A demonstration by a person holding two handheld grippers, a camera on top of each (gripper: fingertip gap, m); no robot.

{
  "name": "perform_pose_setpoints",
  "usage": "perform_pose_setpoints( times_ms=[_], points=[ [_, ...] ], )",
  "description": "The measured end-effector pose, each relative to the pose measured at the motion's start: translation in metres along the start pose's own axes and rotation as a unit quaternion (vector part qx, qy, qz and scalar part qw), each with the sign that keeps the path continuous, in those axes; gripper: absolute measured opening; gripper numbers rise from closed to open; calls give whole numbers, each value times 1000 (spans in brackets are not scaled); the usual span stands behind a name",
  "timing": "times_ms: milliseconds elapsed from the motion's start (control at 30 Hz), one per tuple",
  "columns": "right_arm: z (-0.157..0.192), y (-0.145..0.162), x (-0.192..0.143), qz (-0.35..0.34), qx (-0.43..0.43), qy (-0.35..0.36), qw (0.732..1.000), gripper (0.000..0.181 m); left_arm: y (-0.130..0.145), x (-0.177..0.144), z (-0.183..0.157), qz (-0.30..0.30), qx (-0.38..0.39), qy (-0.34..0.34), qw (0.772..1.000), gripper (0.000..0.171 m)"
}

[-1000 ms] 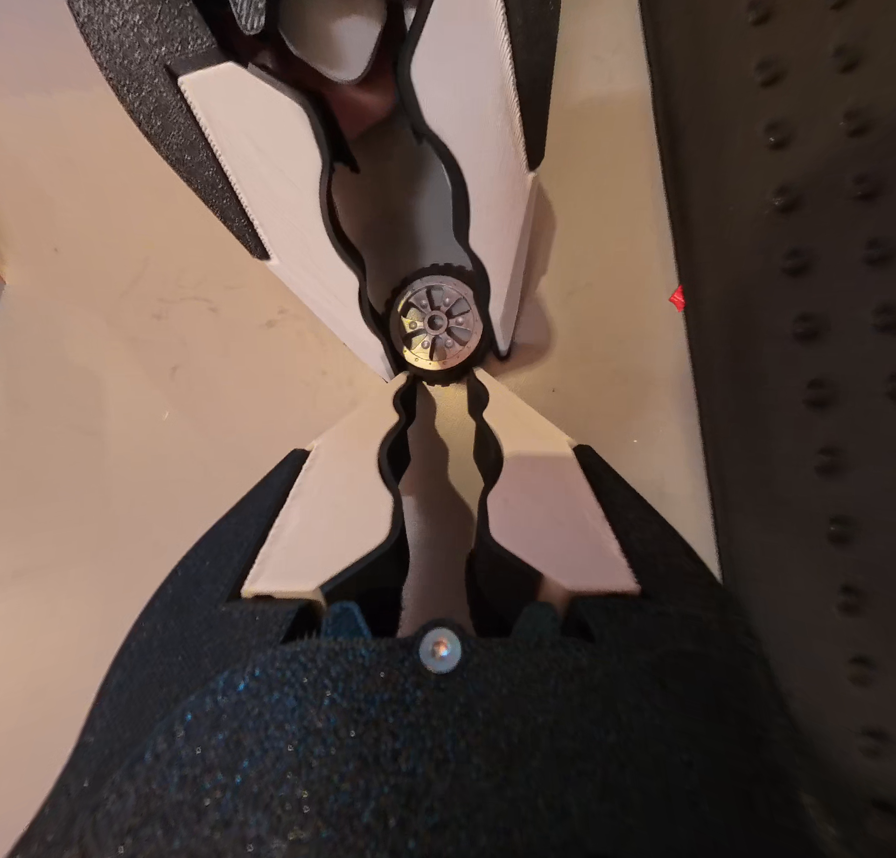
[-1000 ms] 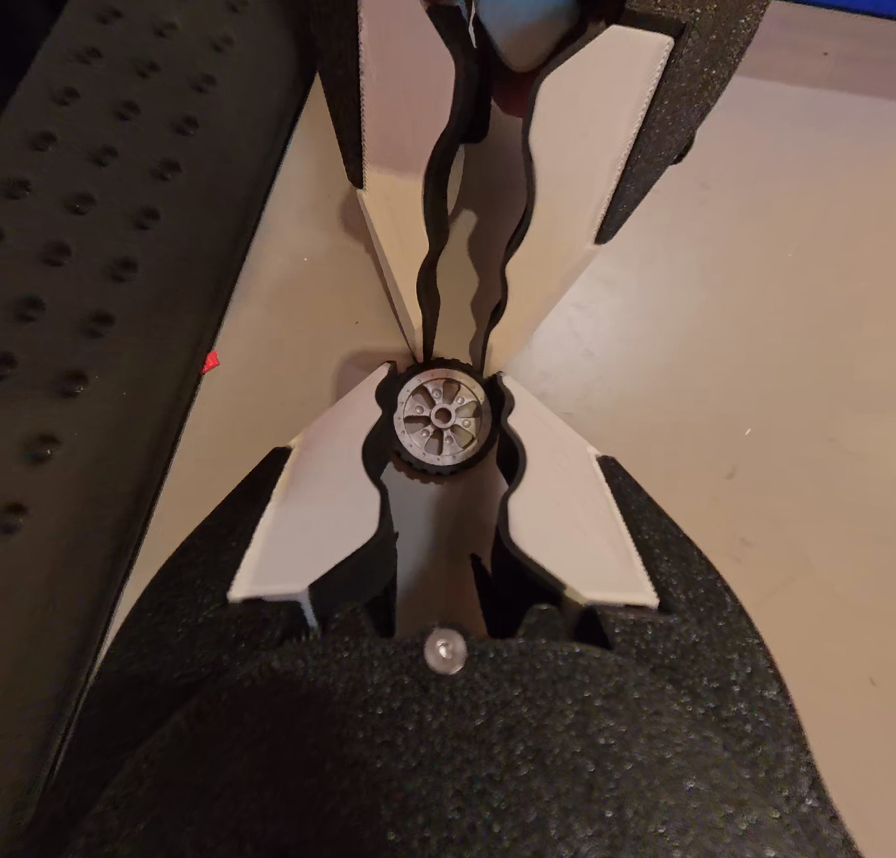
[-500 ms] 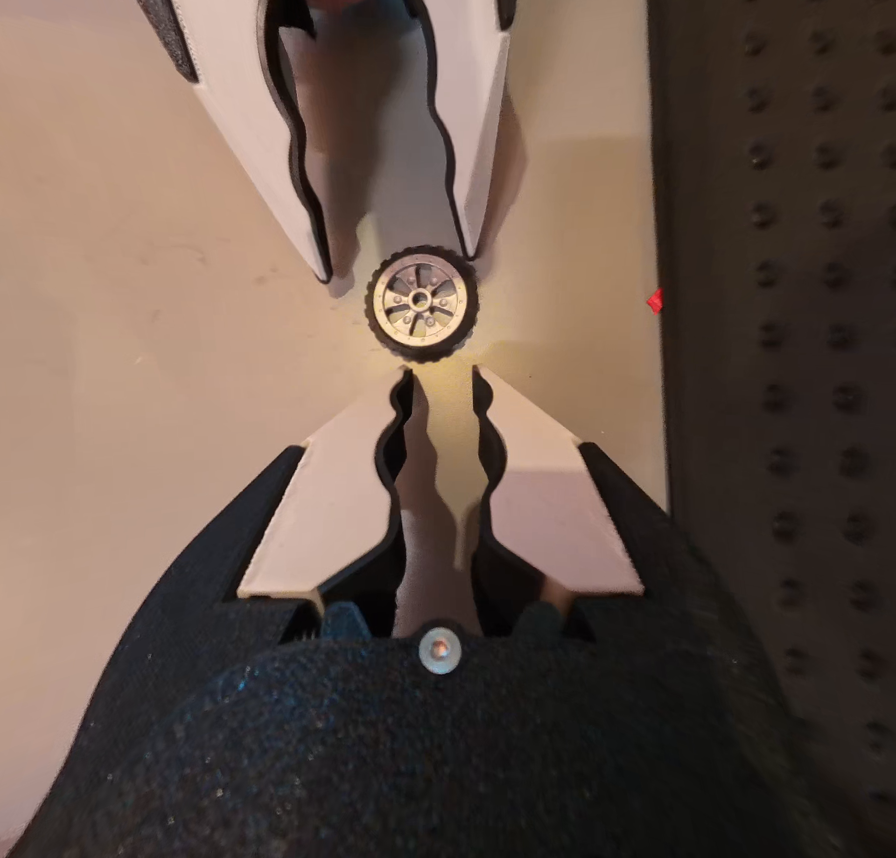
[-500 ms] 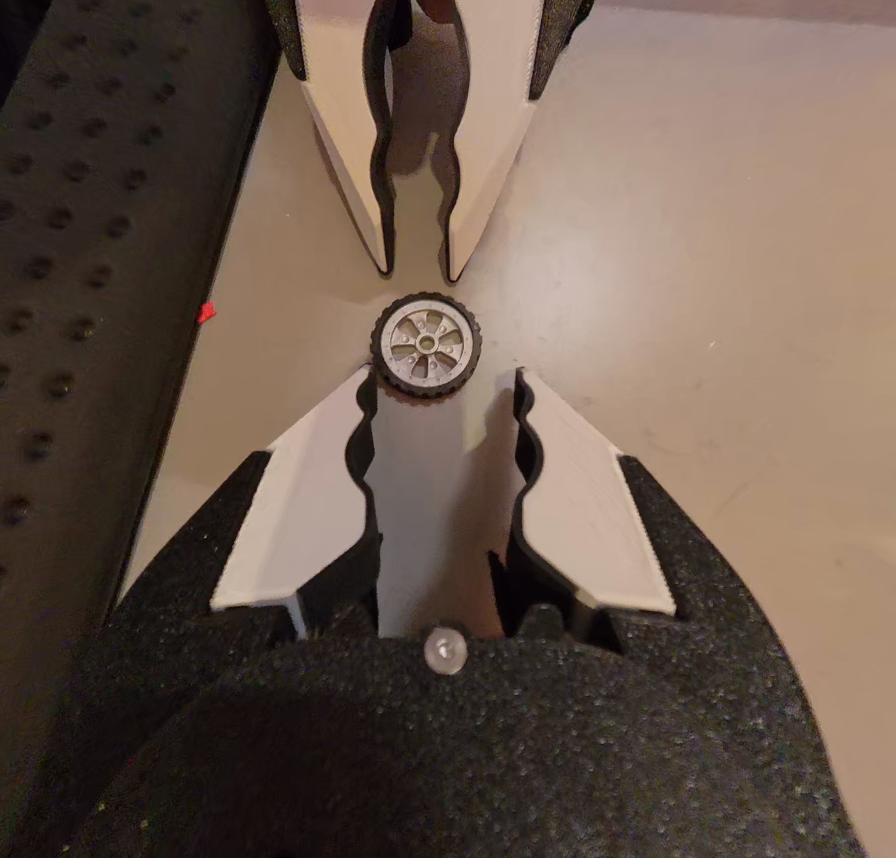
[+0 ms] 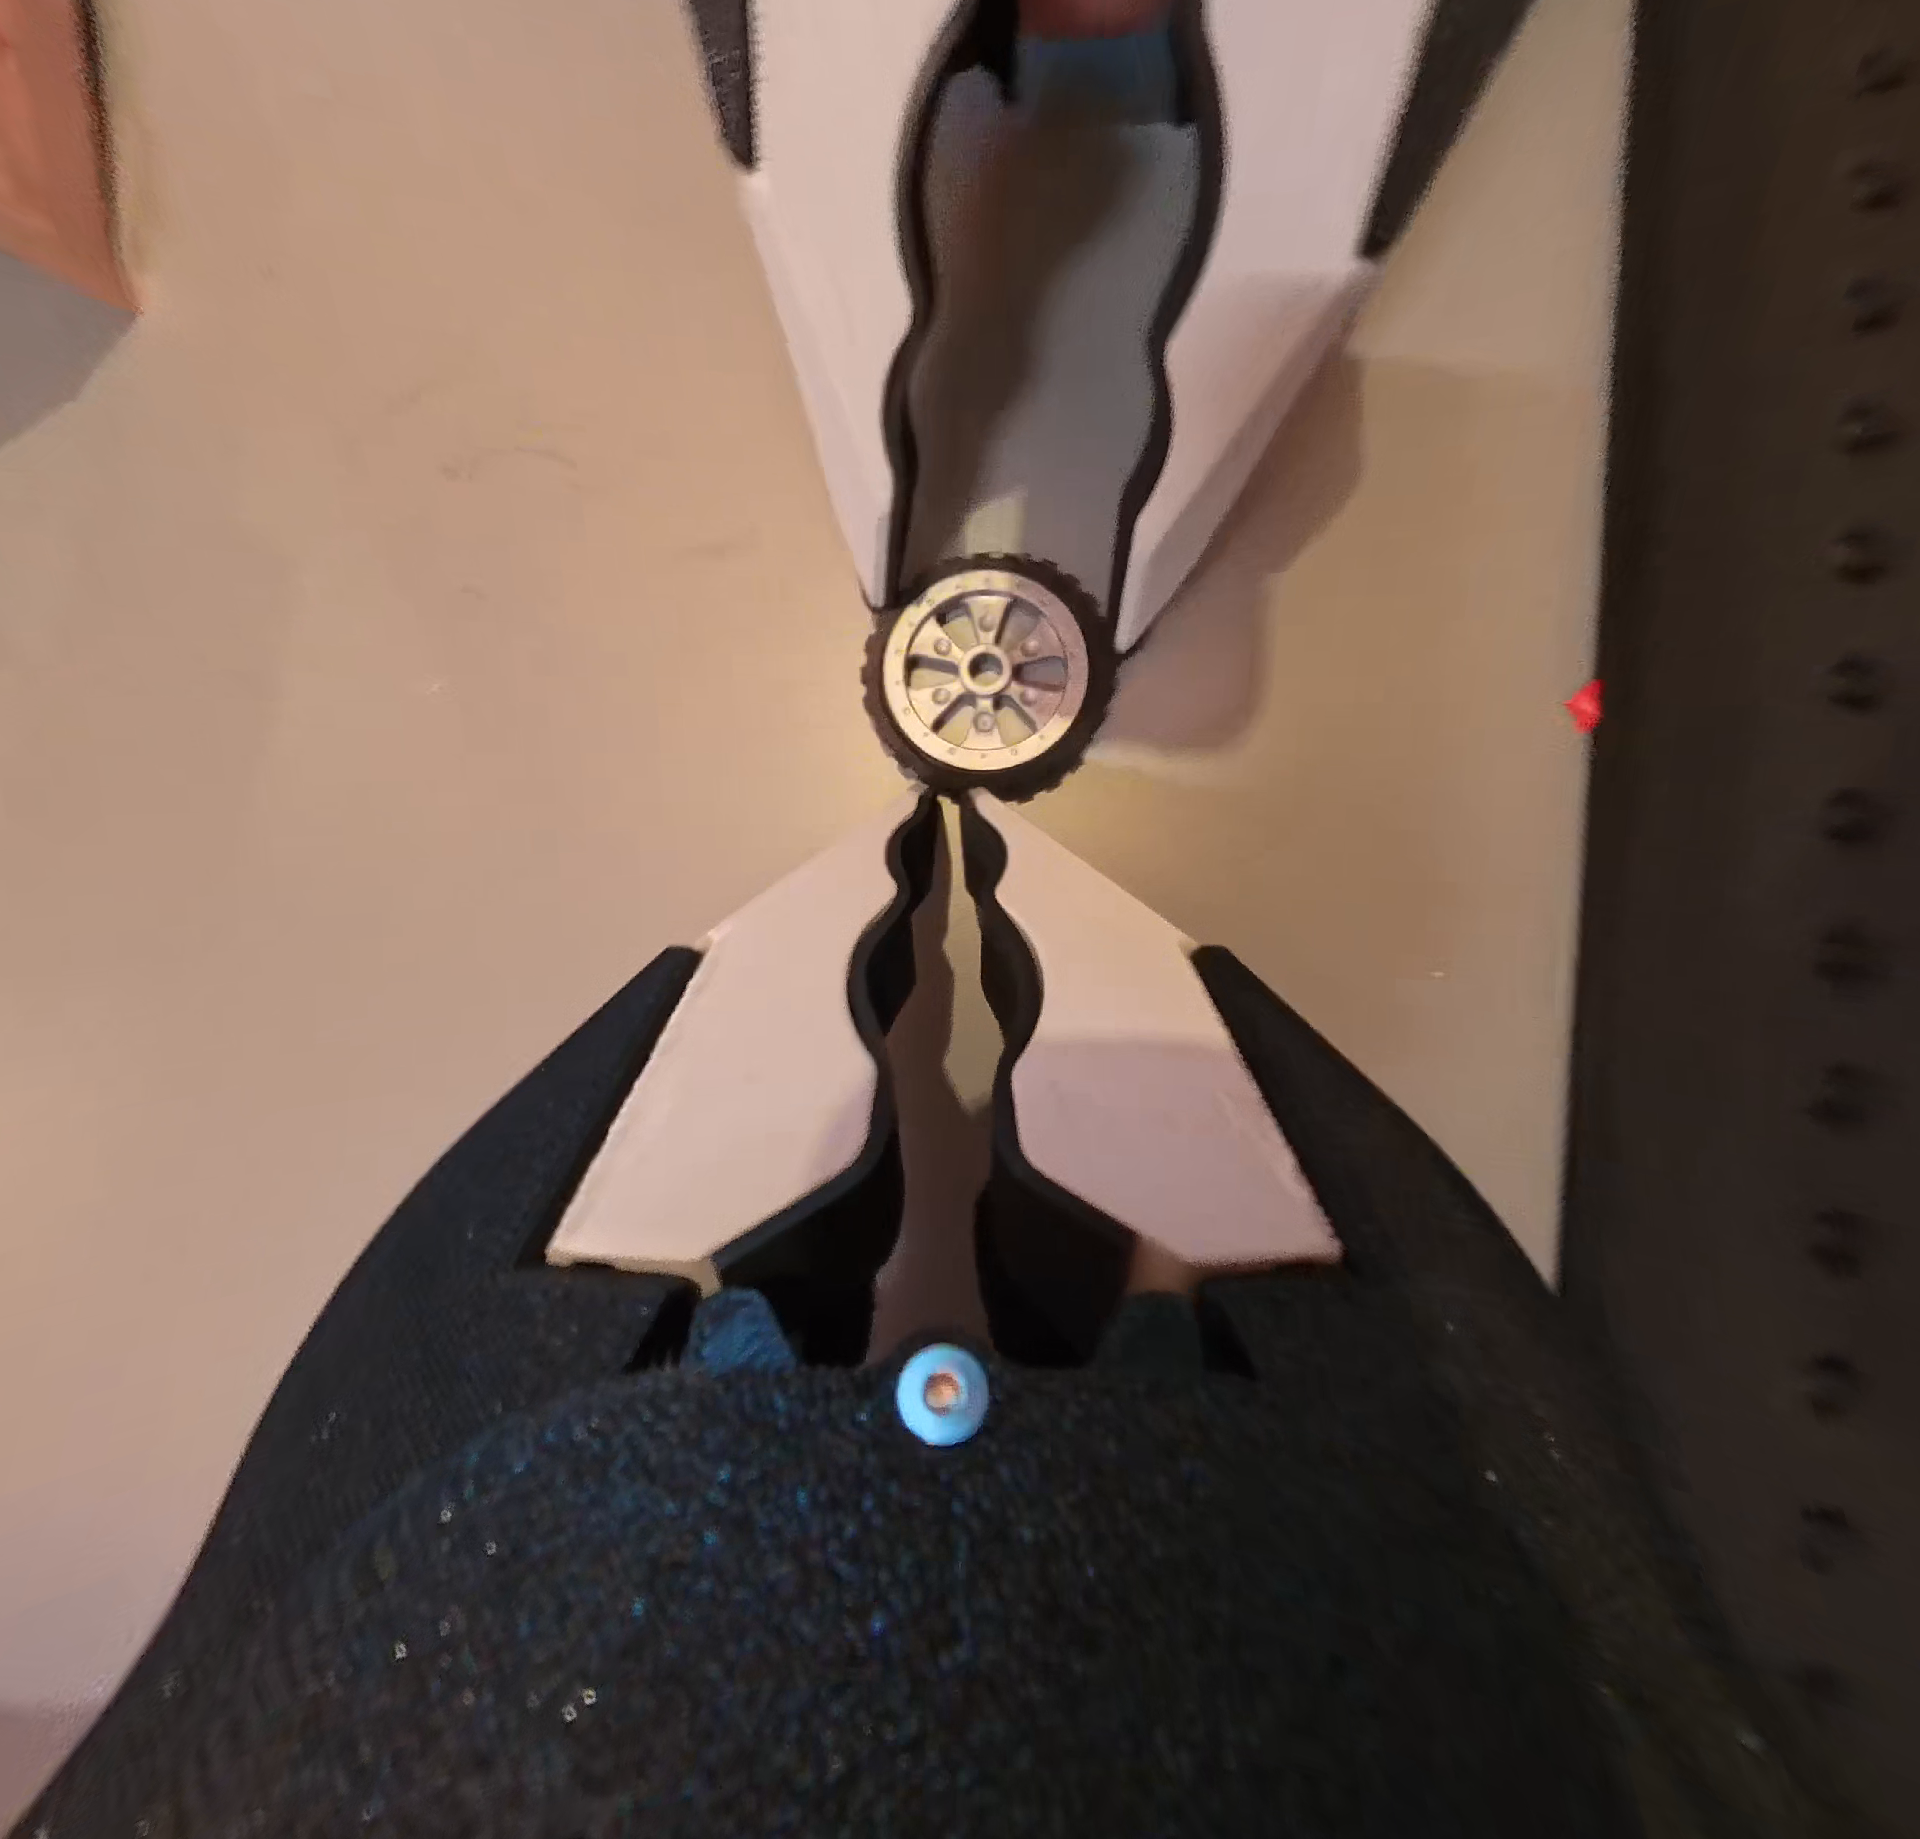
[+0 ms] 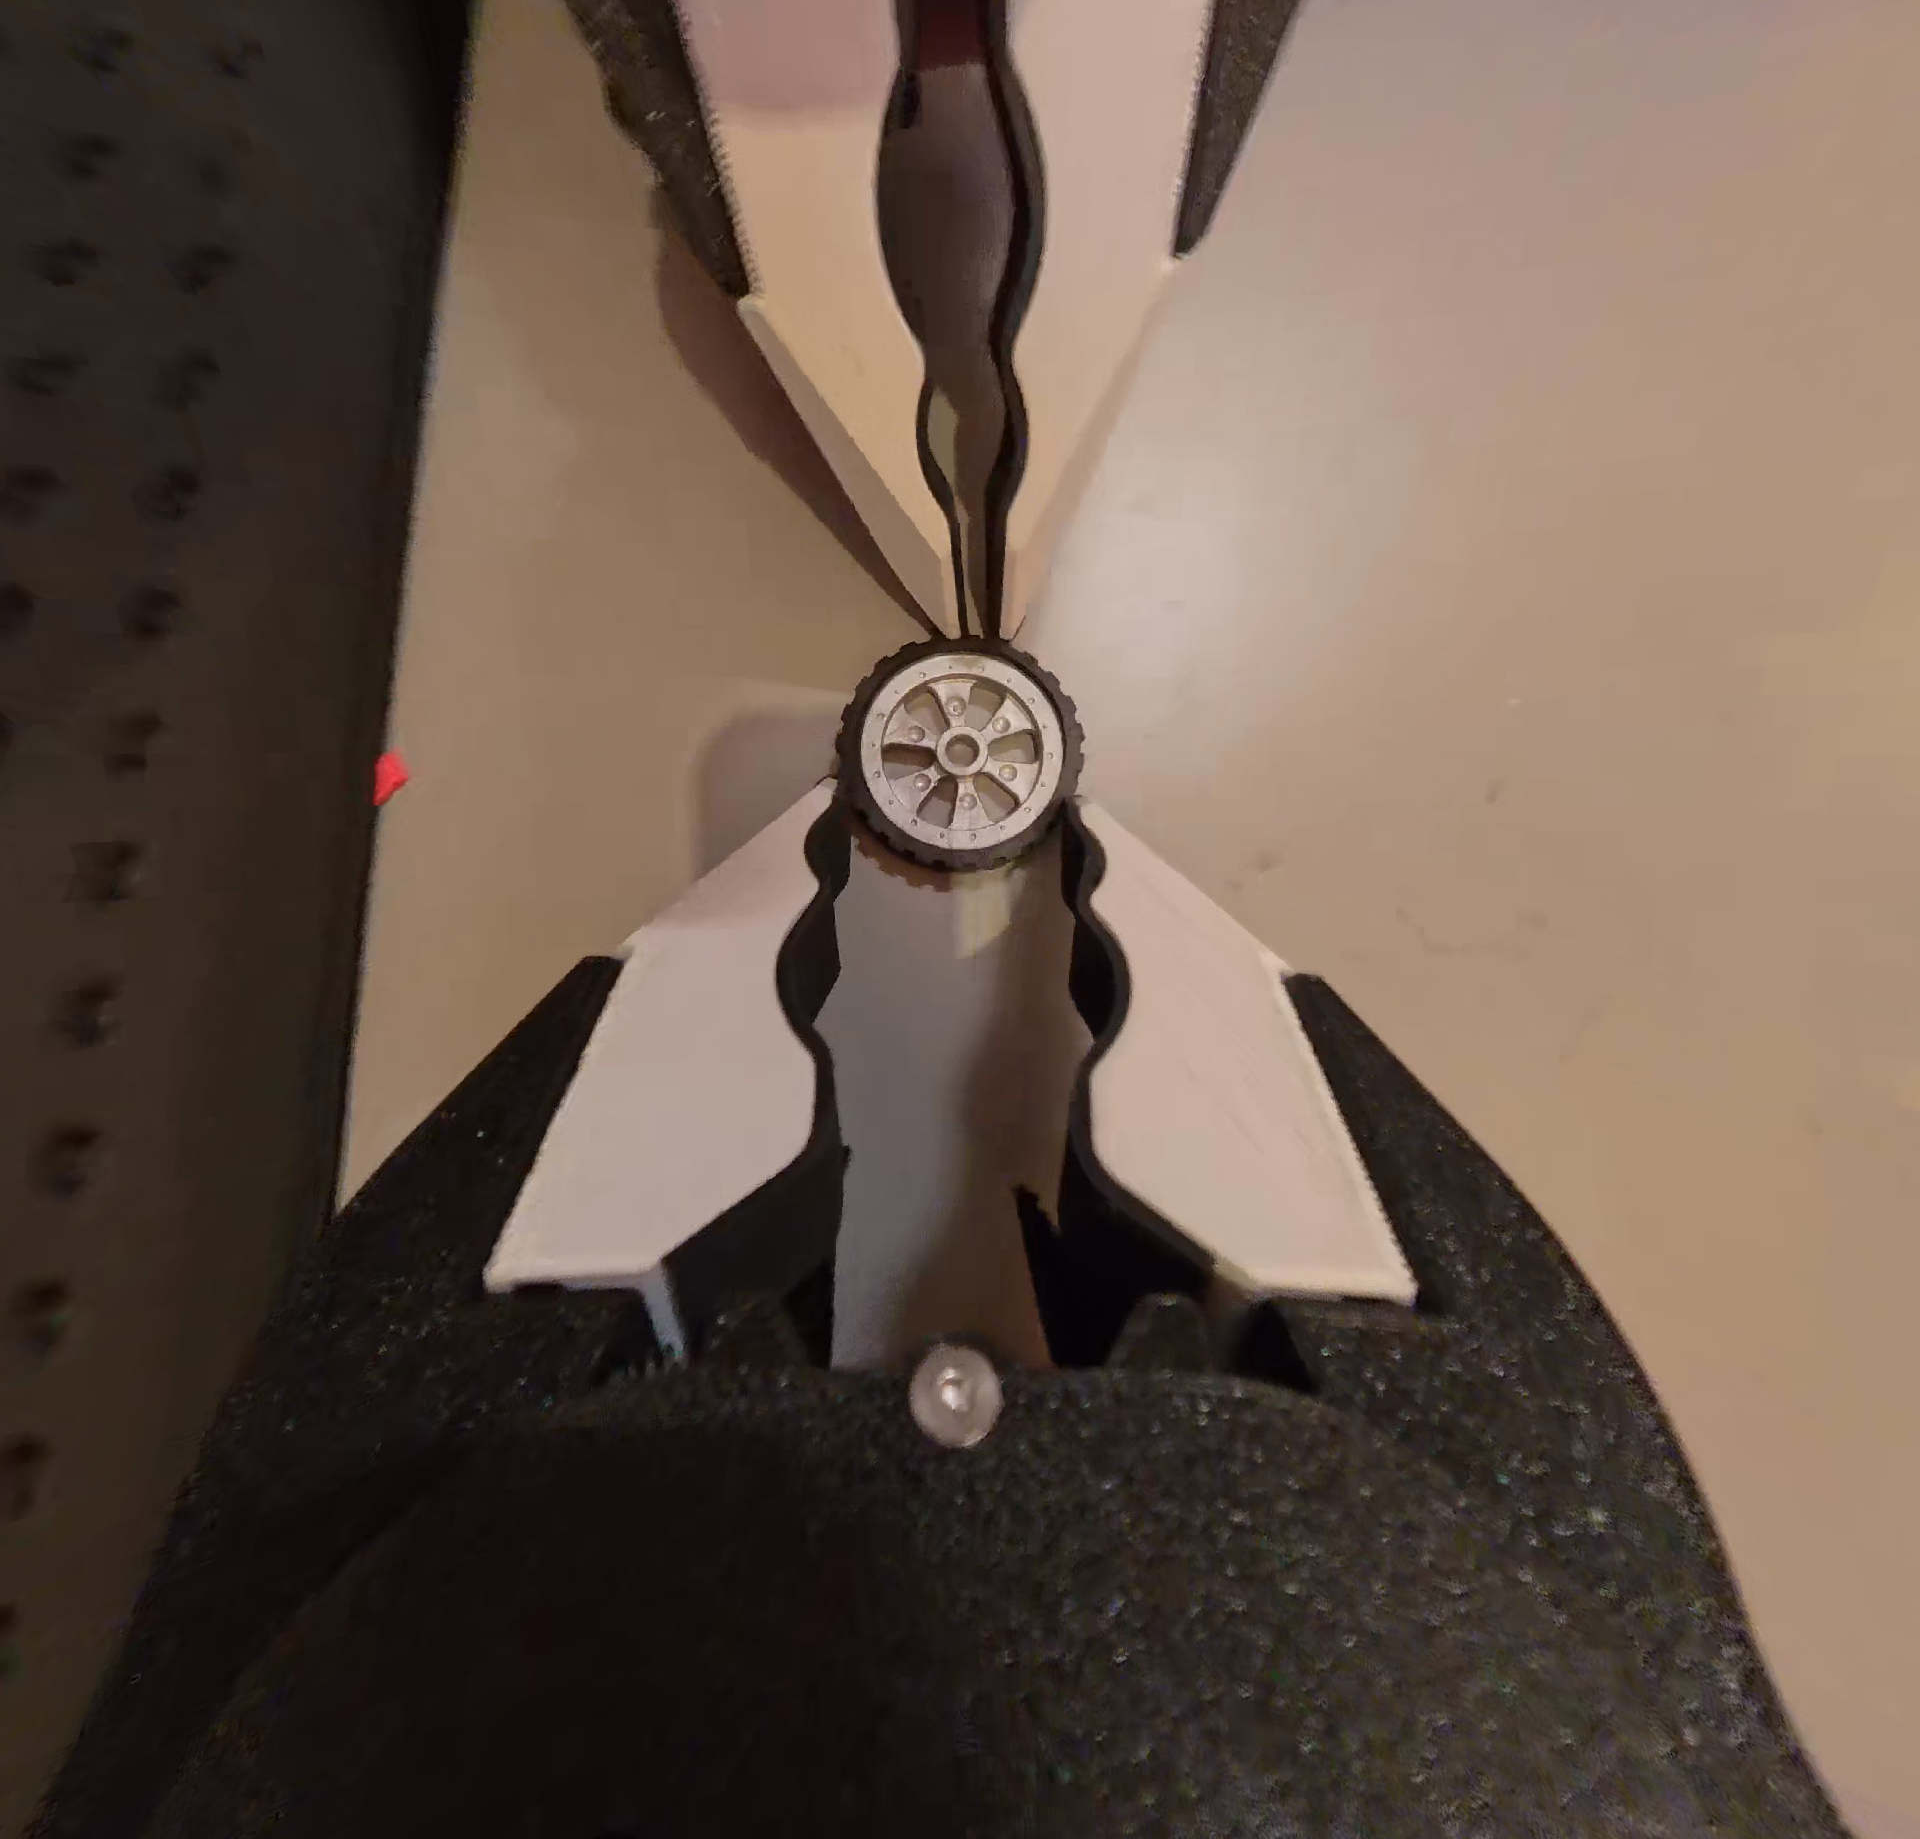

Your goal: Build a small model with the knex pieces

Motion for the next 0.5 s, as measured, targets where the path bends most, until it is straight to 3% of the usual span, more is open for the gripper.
perform_pose_setpoints(
  times_ms=[100,233,433,500],
  points=[
    [-11,-3,4,-1,33,52,998,40,4,-2,17,-7,-38,-19,999,1],
    [-15,-5,5,-13,14,72,997,40,7,-5,23,-25,-106,4,994,9],
    [-23,-10,4,-25,-97,164,981,39,9,-11,33,-77,-217,55,972,12],
    [-27,-12,3,-27,-122,197,972,39,0,-20,36,-127,-242,81,959,30]
  ],
)
Point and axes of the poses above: each gripper's, where its closed fingertips meet, x out along the fingers, y out of its underside, z = x × y across the jaws, the point moved 3 cm from there along -x, back along the fingers, and after that the axes turned 1 degree about -x, right-handed, at the moved point
